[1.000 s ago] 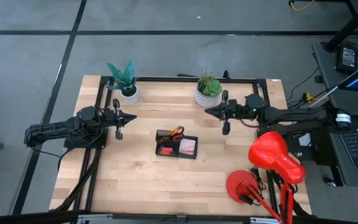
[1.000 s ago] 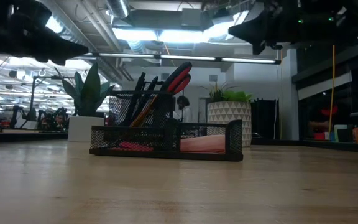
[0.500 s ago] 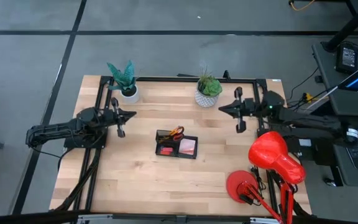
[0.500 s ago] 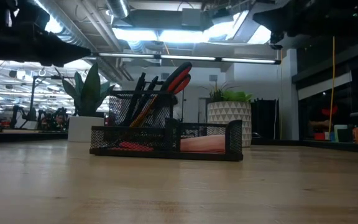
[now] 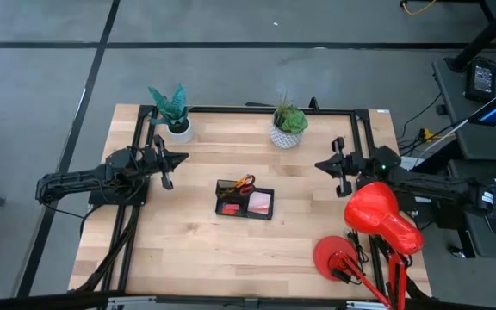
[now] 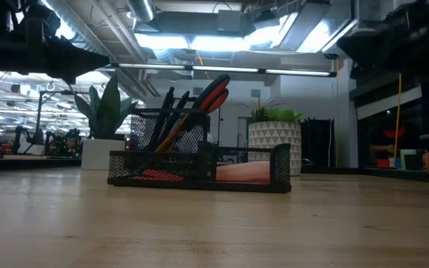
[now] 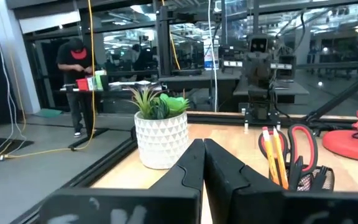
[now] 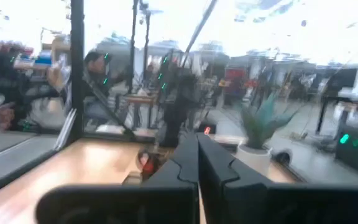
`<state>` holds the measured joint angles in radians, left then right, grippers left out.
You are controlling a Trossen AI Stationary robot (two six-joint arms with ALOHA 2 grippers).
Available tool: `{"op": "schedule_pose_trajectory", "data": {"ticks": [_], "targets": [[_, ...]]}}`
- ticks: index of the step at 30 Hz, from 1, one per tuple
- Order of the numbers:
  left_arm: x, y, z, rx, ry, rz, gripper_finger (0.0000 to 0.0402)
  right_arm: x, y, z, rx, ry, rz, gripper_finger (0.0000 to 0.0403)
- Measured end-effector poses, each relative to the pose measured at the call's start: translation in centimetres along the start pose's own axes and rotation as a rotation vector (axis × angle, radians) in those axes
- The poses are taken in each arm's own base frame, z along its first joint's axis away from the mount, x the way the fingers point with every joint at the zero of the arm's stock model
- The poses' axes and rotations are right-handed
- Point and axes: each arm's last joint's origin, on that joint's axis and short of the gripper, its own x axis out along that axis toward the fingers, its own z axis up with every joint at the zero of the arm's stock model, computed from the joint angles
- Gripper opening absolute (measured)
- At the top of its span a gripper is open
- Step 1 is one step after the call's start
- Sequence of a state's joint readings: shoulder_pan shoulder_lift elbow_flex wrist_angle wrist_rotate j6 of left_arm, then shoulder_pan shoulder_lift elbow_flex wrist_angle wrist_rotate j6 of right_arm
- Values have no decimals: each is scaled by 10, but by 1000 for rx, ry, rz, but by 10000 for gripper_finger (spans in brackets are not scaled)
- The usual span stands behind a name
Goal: Pick and place office supplies into organizer
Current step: Return to Home Position
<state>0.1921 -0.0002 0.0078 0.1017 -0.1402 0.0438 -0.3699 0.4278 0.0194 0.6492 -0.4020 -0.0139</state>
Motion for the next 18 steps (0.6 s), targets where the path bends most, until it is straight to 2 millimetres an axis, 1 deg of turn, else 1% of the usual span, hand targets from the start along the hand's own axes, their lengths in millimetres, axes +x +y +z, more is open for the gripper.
{"op": "schedule_pose_trajectory", "data": {"ticks": [3, 6, 8, 10, 13, 16, 18], "targets": [[0, 0, 0, -4, 0, -1, 5, -1, 3, -7, 19, 49, 23, 0], [0, 0, 0, -4, 2, -2, 5, -1, 4, -7, -7, 53, 39, 2], [0, 0, 0, -4, 2, -3, 4, -1, 4, -8, 6, 57, 41, 4], [0, 0, 0, -4, 2, -3, 3, -1, 4, -11, 83, 94, 40, 8], [0, 0, 0, -4, 2, -3, 2, -2, 5, -18, 247, 161, 28, 14], [0, 0, 0, -4, 2, -3, 3, -3, 5, -23, 352, 207, 16, 18], [0, 0, 0, -4, 2, -3, 5, -3, 5, -23, 479, 217, 2, 19]]}}
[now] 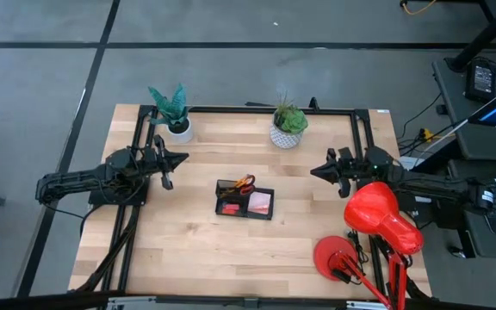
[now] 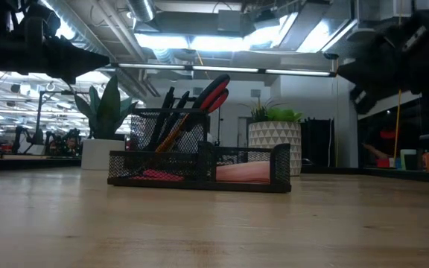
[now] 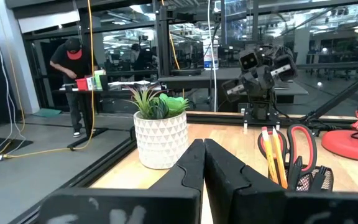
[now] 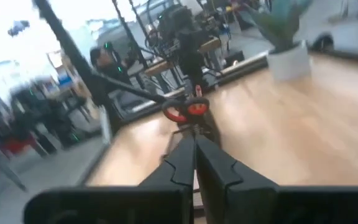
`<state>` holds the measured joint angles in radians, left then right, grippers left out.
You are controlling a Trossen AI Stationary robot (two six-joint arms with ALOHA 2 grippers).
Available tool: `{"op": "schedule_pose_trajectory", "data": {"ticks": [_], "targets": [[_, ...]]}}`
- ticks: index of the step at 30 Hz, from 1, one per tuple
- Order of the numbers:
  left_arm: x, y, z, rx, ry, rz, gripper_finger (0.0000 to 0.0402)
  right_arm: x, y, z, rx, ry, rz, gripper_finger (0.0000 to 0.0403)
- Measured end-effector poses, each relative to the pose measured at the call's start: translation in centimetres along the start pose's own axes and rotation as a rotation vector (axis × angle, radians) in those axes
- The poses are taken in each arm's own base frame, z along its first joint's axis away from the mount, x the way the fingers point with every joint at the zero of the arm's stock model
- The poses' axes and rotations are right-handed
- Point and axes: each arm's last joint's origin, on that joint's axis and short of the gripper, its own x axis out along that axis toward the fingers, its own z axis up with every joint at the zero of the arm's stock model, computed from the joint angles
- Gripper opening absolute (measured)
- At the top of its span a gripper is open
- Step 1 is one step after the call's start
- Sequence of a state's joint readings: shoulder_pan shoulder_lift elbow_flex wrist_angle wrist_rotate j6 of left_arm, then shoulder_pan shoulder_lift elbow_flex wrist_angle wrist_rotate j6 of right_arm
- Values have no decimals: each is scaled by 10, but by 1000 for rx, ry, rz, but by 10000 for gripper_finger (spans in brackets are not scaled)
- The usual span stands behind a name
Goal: Pick and place office supplies into organizer
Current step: Return to Home Position
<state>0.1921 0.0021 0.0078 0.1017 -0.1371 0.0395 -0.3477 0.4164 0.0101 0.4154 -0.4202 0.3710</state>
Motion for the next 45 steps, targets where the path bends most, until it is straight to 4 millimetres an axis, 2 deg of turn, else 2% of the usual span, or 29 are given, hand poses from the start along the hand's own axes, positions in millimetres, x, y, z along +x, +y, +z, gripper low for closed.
{"op": "schedule_pose_trajectory", "data": {"ticks": [3, 7, 12, 19, 23, 27, 45], "targets": [[0, 0, 0, 0, 0, -1, 5, 0, 0, 0, 100, 0, 0, 16], [0, 0, 0, 0, 0, -1, 2, 0, 1, 2, -61, -19, 7, 13], [0, 0, 0, 0, 0, -1, 4, 2, 8, -6, -188, 35, 36, 12], [0, 0, 0, 0, 1, 0, 4, -3, 33, -10, -244, 4, 100, 12], [0, 0, 0, 0, 1, -1, 2, -12, 41, -12, -282, -12, 151, 12], [0, 0, 0, 0, 1, -1, 5, -19, 43, -15, -310, -3, 166, 12], [0, 0, 0, 0, 2, -1, 5, -18, 47, -20, -345, 27, 212, 12]]}}
